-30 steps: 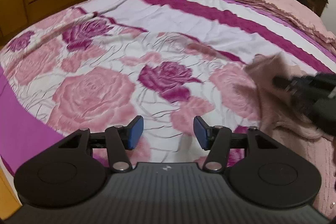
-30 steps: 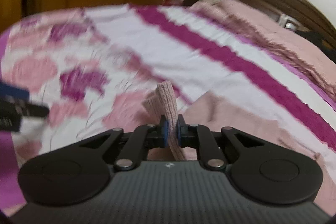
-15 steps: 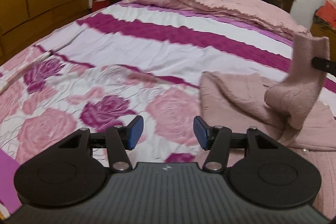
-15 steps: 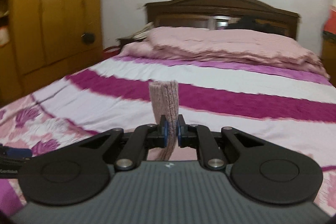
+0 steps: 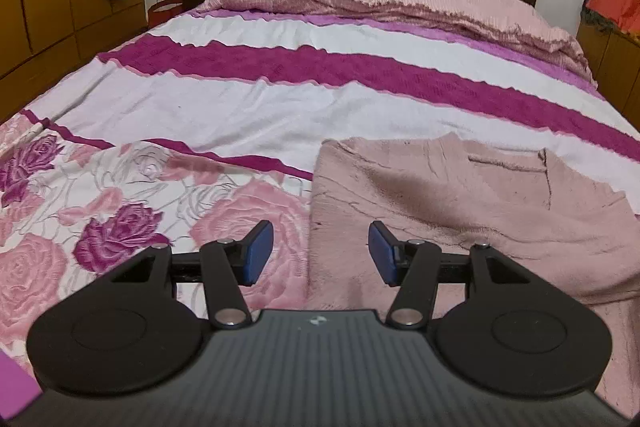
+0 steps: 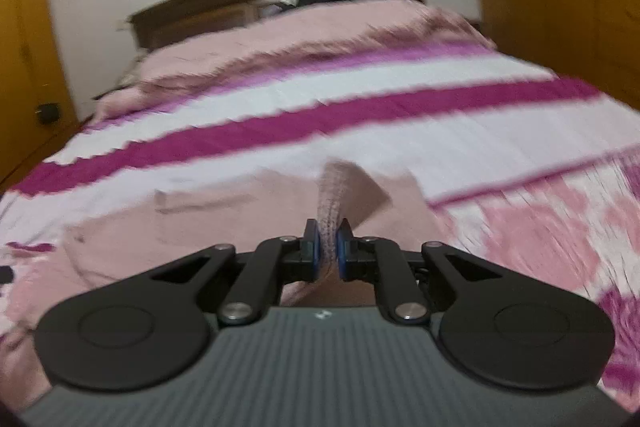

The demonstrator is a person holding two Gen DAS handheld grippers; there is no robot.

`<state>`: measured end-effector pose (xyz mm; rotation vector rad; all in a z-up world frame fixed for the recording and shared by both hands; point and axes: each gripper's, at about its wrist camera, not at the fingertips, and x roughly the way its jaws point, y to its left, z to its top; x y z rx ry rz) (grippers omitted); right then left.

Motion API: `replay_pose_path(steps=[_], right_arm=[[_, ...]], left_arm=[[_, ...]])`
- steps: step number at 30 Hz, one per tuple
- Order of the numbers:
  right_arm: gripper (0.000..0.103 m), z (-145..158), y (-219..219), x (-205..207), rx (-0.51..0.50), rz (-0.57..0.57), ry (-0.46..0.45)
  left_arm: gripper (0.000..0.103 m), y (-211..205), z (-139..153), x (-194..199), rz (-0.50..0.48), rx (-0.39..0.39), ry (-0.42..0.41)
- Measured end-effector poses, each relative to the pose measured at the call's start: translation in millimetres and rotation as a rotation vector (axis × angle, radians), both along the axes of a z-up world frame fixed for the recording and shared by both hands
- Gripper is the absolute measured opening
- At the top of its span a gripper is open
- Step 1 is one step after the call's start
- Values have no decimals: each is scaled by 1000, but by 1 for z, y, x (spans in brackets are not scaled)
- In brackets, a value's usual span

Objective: Fold small clothes

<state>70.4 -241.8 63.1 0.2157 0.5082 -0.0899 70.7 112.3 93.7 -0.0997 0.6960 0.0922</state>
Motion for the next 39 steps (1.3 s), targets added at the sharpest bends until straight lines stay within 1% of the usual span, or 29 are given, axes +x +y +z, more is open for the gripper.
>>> replay_pose_path(steps=[2, 4, 5, 6, 8, 10, 11, 12, 14, 18, 21, 23, 26, 28, 31, 33, 36, 37, 39], right_arm=[[14, -14, -12, 2, 26, -2, 40], [15, -23, -16, -1, 42, 24, 81], [18, -27, -18, -1, 46, 40, 101], [25, -28, -21, -3, 45, 57, 109], [31, -24, -25, -9, 40, 93, 115], [35, -15, -30, -13, 59, 113, 117], [39, -9, -33, -16, 69, 115, 114], [48, -4, -36, -18, 70, 110, 106], [54, 4, -42, -19, 63, 106, 75], [54, 12, -53, -12, 73, 108, 45], [54, 8, -52, 4, 45, 125, 56], [54, 0, -48, 16, 14, 147, 82], [54, -15, -42, 35, -27, 172, 149], [52, -20, -39, 39, -48, 184, 168], [44, -21, -37, 37, -72, 209, 157], [23, -20, -36, 34, -79, 239, 161], [16, -18, -31, 33, -120, 280, 163], [16, -15, -28, 32, -150, 274, 146], [16, -5, -22, 27, -228, 232, 74]], left_arm=[[61, -5, -5, 7, -6, 10, 10], [61, -11, -10, 13, -16, 19, 18], [61, -13, -12, 16, -21, 23, 23], [61, -14, -15, 19, -25, 27, 29], [61, -17, -21, 25, -29, 36, 42], [61, -19, -26, 29, -31, 45, 50], [61, -20, -28, 32, -30, 50, 57], [61, -21, -30, 34, -30, 54, 64], [61, -21, -34, 37, -28, 58, 73], [61, -21, -39, 42, -26, 56, 82], [61, -23, -41, 44, -28, 63, 80], [61, -24, -41, 44, -29, 65, 79], [61, -24, -42, 45, -35, 70, 77], [62, -24, -44, 46, -36, 71, 76], [65, -22, -46, 47, -30, 61, 75], [67, -21, -48, 48, -26, 55, 74], [68, -20, -51, 50, -17, 46, 69], [68, -20, -52, 51, -15, 45, 66], [70, -20, -54, 53, -2, 53, 57]])
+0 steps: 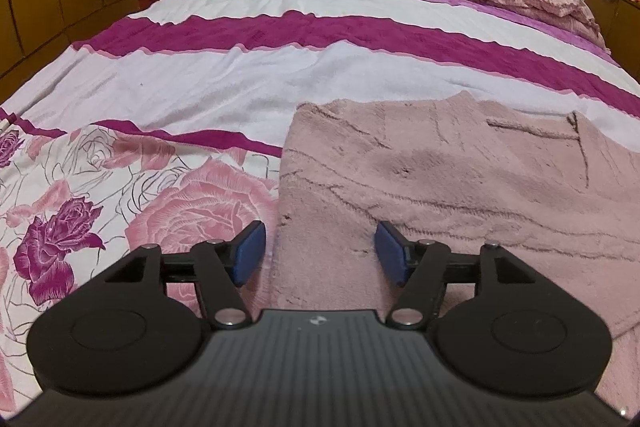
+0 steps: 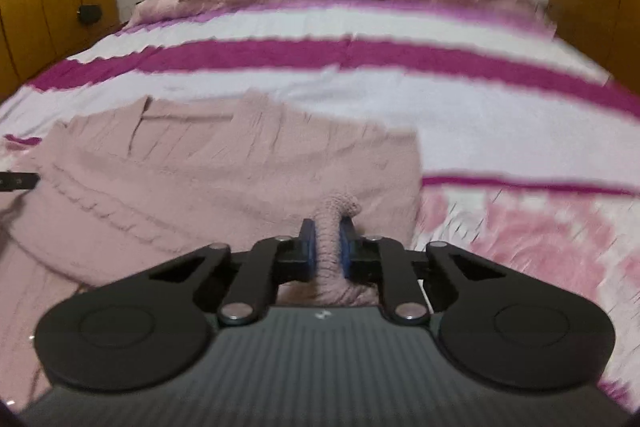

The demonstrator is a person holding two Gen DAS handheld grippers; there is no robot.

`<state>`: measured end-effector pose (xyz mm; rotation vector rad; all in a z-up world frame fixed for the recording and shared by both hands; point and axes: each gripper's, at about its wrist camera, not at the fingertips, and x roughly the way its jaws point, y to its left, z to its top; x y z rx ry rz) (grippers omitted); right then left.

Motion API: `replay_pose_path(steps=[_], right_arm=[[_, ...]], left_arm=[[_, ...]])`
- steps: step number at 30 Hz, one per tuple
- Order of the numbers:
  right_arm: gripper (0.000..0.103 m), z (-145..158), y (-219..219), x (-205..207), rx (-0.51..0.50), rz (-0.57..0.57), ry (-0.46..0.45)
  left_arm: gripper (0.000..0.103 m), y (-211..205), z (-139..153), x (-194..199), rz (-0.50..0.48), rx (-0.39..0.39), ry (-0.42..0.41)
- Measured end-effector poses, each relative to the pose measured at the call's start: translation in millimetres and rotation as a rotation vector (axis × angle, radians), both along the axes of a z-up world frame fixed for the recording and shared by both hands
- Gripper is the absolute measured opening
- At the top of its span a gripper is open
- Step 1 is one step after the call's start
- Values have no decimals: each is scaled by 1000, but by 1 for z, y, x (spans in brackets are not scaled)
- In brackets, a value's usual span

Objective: Fold small clothes

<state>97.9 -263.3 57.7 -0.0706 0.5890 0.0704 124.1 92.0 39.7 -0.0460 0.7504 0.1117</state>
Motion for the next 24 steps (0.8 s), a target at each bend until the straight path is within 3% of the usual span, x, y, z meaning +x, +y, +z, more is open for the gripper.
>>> replay_pose_path(steps=[2, 6, 9, 15, 18, 24], right_arm=[[16, 5, 3, 1, -27, -36, -54], [20, -18, 1, 19, -23, -101, 53], [24, -32, 2, 16, -66, -95, 16], [32, -17, -3, 11, -16, -132, 37], [49, -4, -5, -6, 7, -145, 33], [49, 17, 1, -58, 41, -97, 29]], left_arm=[[71, 0, -3, 3, 15, 2, -9], [75, 0, -11, 7, 35, -5, -23], [78, 0, -13, 8, 21, 15, -29], [80, 9, -5, 5, 41, -27, -3], [80, 10, 6, -8, 34, -20, -1], [80, 10, 34, -49, 8, 13, -24]])
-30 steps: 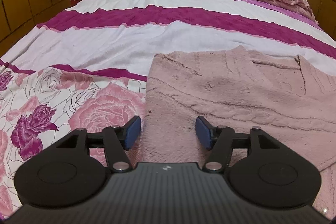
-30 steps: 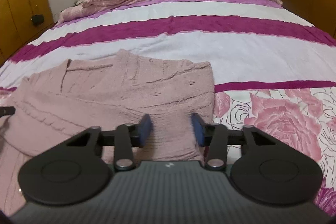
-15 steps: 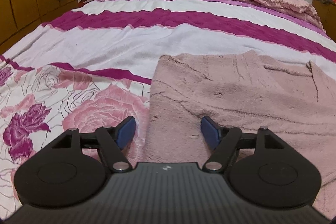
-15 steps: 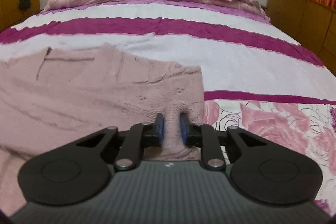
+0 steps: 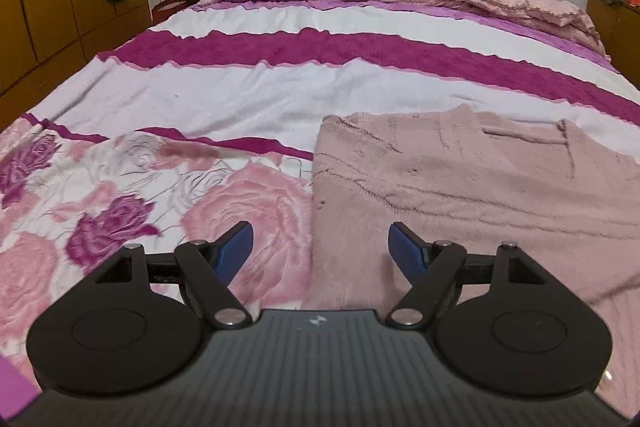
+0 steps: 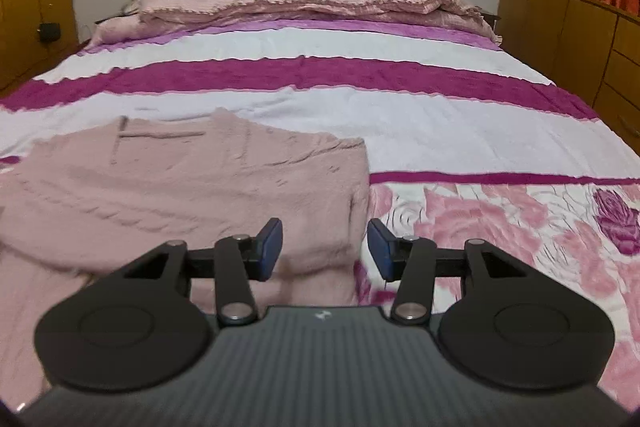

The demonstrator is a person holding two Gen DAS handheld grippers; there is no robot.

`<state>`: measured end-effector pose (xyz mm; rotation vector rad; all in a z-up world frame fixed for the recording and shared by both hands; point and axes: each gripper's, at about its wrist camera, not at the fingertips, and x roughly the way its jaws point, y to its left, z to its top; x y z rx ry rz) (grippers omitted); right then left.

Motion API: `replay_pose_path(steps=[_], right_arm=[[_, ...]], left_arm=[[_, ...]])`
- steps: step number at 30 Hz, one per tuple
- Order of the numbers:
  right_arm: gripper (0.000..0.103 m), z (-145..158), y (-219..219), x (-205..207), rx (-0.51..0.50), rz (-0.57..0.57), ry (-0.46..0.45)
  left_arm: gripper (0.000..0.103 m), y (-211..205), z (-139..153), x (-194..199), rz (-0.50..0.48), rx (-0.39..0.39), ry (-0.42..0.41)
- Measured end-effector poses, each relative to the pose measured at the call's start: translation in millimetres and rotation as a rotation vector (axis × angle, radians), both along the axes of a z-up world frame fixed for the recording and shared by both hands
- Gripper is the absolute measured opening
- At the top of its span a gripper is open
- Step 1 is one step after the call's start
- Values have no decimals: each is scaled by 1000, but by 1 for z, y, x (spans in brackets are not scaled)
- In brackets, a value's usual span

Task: Fold small clothes
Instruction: 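Open the right gripper and withdraw from the folded cardigan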

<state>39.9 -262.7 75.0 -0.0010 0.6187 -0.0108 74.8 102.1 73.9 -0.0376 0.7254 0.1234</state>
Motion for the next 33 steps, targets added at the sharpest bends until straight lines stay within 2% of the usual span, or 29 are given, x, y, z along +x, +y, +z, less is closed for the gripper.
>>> replay_pose_path(steps=[8, 14, 17, 20, 24, 29, 33], right_arm=[[49, 3, 13, -59, 52, 69, 64], [49, -3, 20, -108, 93, 163, 106], [49, -10, 25, -131, 60, 199, 132], [49, -18, 25, -149, -7, 224, 143], [49, -25, 16, -166, -96, 198, 168], [49, -25, -5, -178, -85, 191, 182], [49, -25, -15, -185, -102, 195, 197]], left_arm=[[80, 13, 29, -66, 4, -30, -5], [80, 24, 37, -115, -9, -74, 2], [80, 25, 32, -137, -13, -72, 21], [80, 20, 25, -153, -46, -35, 42], [80, 10, 17, -171, -81, -15, 55], [80, -5, 5, -177, -160, -2, 100], [80, -11, -1, -181, -180, 11, 121]])
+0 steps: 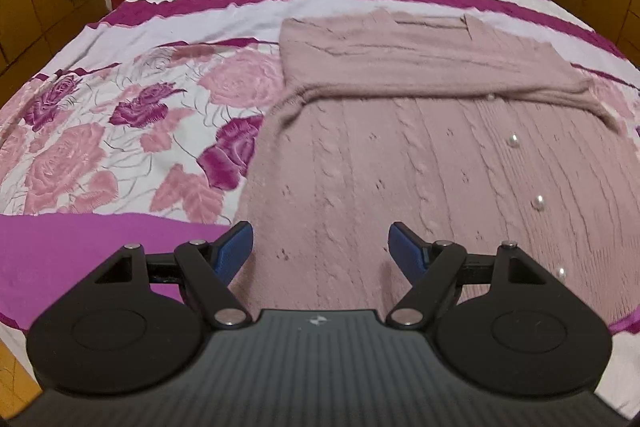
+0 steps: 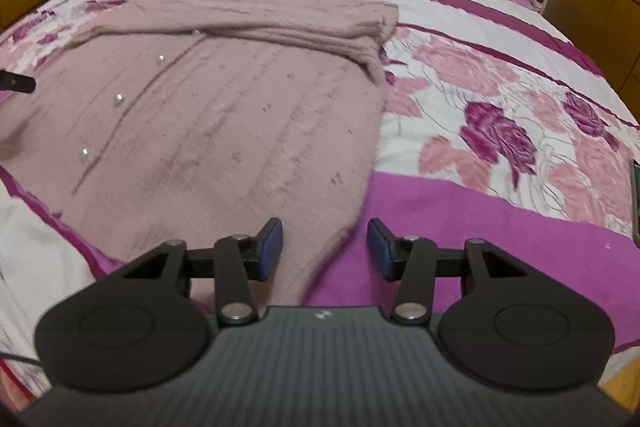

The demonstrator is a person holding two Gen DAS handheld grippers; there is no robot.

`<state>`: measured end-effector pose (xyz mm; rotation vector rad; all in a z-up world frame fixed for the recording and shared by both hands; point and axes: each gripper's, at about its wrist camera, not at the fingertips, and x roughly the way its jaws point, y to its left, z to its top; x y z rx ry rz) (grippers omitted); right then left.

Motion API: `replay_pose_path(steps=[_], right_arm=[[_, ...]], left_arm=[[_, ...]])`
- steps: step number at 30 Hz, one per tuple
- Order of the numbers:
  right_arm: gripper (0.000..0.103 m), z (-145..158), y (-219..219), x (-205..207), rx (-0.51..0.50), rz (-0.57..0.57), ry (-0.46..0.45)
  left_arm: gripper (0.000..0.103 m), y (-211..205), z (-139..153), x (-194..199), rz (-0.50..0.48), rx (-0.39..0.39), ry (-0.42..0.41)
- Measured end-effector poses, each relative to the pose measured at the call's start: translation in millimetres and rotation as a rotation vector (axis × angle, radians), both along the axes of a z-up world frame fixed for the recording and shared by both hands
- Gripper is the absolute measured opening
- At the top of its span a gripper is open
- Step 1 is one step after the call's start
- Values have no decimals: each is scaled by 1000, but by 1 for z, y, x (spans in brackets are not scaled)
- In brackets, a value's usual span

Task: Fold small clothes
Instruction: 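Open the right gripper and withdraw from the folded cardigan, then grasp the cardigan hem with the right gripper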

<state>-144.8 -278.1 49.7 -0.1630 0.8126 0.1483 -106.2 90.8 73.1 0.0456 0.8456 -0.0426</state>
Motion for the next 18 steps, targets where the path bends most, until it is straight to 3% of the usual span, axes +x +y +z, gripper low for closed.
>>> replay_pose_path(steps=[2, 7, 12, 18], right_arm=[[49, 3, -1, -4, -15, 33, -7], [49, 18, 9, -18, -115, 199, -34], [49, 28, 27, -30, -141, 390, -44], [49, 12, 47, -36, -234, 552, 30]], left_arm=[[80, -1, -1, -2, -16, 15, 9], [80, -11, -1, -9, -83, 151, -11], [81, -9, 2, -16, -121, 147, -1], [81, -13, -2, -31, -159, 179, 14]])
